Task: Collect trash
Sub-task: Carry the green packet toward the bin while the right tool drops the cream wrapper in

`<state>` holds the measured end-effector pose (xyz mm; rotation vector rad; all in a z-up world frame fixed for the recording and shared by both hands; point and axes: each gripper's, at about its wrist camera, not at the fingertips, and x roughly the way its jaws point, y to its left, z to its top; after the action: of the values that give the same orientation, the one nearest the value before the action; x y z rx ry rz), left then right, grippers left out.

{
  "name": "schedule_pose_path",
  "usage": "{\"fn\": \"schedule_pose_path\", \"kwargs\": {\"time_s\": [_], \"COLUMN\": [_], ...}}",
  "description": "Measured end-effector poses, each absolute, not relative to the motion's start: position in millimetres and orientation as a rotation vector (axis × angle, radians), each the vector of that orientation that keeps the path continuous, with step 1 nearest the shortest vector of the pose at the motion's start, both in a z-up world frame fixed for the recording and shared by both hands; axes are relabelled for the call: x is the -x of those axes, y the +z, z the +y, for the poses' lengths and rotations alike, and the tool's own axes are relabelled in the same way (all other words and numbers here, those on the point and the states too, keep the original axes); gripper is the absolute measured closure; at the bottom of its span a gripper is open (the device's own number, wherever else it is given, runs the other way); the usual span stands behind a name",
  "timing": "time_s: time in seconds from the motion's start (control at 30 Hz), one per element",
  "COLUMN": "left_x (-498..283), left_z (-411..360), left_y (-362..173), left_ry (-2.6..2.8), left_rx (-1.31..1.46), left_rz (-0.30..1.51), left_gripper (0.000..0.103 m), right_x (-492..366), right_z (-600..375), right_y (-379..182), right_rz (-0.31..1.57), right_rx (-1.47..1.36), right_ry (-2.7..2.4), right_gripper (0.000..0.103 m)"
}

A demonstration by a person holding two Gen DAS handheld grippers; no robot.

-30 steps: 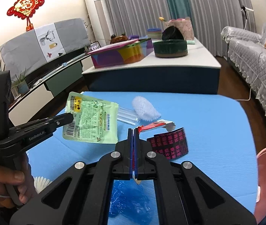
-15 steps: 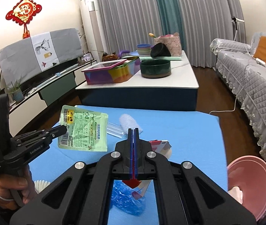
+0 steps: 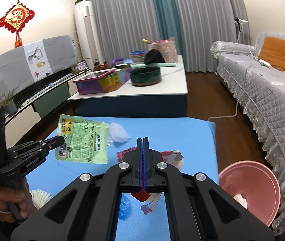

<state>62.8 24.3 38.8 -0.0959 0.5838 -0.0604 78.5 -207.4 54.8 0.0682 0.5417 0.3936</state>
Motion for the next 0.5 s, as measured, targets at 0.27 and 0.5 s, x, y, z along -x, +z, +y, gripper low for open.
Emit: {"fn": "schedule_pose_path", "kwargs": {"time_s": [0.27, 0.5], "left_x": [-69, -77], "left_z": [-7, -30], "left_y": [36, 35], "left_ry": [-0.114, -0.152], "left_rx": [0.066, 0.052], "left_rz": [0.594, 0.602], "left_gripper": [0.103, 0.103], "right_x": [-81, -83], "right_z": [-235, -258], "right_y": [43, 36], "right_rz": [0.548, 0.548], "right_rx": [-0.099, -0.117], "right_ry": [0.341, 0.296], "right_gripper": [0.103, 0.103]}}
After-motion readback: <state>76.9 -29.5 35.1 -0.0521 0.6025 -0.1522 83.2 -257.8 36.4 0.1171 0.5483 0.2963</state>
